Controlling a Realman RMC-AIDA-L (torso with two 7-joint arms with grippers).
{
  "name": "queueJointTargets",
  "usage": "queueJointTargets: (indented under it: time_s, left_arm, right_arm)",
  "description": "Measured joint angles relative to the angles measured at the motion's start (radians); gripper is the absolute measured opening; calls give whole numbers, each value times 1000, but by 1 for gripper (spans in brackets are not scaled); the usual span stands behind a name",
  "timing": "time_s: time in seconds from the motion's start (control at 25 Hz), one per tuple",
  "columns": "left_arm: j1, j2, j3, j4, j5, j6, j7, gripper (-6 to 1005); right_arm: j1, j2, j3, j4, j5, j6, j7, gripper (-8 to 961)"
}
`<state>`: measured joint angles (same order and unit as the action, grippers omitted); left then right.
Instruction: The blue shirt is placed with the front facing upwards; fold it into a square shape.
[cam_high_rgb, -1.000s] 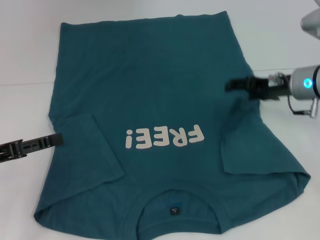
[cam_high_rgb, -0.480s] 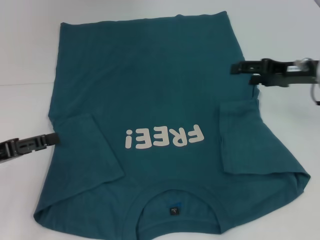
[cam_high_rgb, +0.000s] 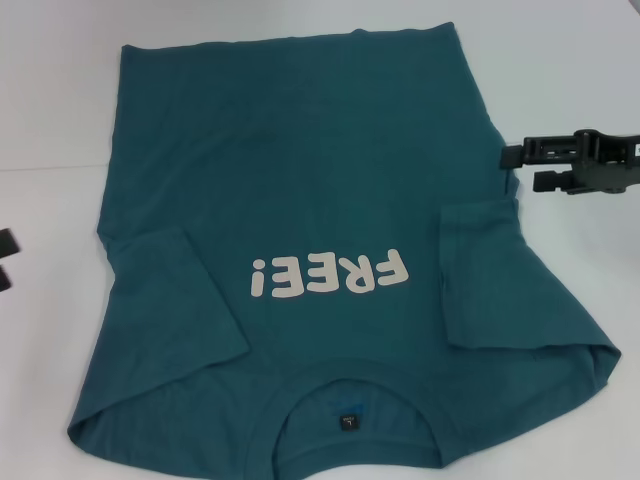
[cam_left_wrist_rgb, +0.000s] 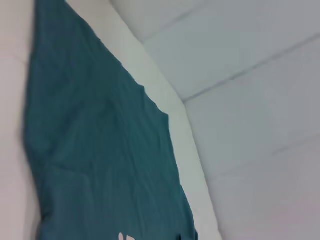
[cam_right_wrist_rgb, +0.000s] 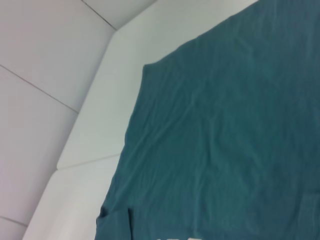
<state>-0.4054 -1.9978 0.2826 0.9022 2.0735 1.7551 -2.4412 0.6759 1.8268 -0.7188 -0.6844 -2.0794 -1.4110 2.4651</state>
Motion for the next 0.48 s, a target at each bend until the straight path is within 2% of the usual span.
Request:
queueJointTargets:
  time_s: [0.24, 0.48]
  left_arm:
    - [29, 0, -45, 0, 24, 3, -37, 722]
    - [43, -5, -46, -5, 25, 5, -48, 722]
  right_arm:
    - [30, 3, -1, -3, -73, -9, 5, 918]
    - [52, 9, -3, -2, -110, -10, 23, 918]
